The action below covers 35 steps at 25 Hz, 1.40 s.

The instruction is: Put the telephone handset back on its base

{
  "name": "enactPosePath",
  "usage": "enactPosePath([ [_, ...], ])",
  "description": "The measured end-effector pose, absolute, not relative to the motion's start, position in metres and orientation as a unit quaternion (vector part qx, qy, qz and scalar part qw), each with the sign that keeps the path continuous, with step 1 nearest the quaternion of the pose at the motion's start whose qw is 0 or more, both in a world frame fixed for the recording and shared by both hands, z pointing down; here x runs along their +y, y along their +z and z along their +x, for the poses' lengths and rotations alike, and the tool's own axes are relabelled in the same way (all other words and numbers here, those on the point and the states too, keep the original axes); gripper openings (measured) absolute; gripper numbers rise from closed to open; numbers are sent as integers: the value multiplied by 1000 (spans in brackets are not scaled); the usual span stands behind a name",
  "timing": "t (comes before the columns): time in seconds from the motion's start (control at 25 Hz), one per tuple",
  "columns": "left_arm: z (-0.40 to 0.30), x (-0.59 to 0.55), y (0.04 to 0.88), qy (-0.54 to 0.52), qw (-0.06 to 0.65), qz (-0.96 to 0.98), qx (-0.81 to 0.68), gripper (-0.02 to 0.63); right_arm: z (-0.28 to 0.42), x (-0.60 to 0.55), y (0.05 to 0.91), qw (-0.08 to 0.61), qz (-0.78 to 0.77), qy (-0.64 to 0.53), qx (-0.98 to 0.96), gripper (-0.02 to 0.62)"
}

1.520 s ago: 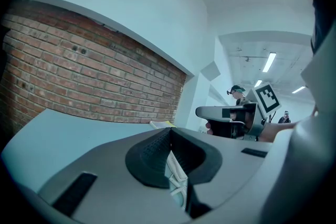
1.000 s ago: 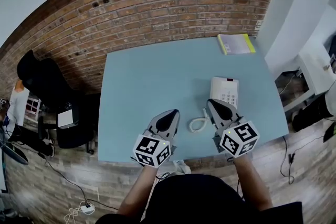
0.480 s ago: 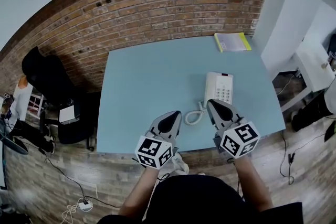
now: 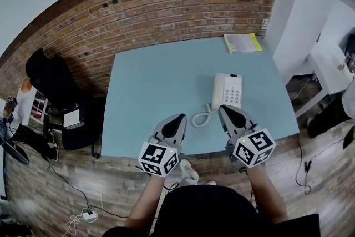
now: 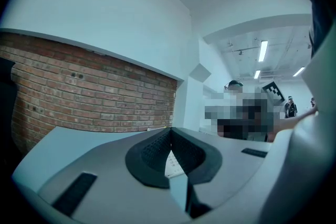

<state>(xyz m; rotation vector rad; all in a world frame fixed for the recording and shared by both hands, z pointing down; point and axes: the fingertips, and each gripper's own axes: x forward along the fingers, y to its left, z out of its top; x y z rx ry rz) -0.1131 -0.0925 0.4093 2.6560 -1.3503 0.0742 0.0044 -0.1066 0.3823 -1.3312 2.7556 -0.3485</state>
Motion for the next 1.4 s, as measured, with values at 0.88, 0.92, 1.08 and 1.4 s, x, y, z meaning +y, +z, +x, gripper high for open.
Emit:
enactPosePath([
  [0.88, -99, -46, 399, 18, 67, 884, -463, 9, 20, -59, 376, 38, -417, -103, 902, 12],
  [0.92, -97, -44, 399, 19, 66, 884, -463, 9, 20, -58, 376, 38, -416, -103, 903, 12],
  [1.08, -92, -36, 400, 21, 66, 883, -463, 9, 22, -52, 375, 44, -410, -104, 905, 12],
  [1.4, -83, -28, 397, 24, 61, 882, -467, 9, 27, -42, 372, 49, -403, -105, 908, 12],
])
